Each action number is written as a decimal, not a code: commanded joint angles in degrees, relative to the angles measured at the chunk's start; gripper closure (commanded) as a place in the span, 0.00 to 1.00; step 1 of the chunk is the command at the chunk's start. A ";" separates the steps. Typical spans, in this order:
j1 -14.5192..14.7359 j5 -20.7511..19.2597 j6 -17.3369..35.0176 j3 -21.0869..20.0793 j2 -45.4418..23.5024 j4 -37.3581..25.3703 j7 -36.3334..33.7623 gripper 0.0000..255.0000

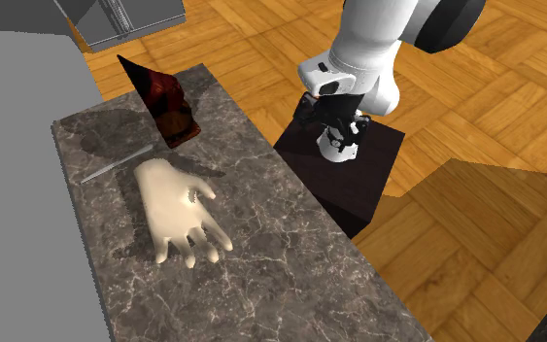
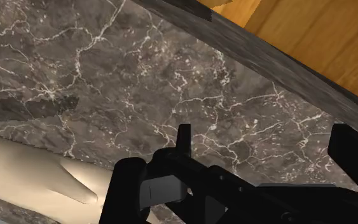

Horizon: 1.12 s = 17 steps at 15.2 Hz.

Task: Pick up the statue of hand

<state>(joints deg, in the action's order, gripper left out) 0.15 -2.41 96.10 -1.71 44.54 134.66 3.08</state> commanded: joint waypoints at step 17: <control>-11.27 2.73 -1.40 5.12 -39.36 -29.45 -22.15 0.00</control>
<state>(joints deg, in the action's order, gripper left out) -10.52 -0.01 94.92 2.87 6.94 106.43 -17.70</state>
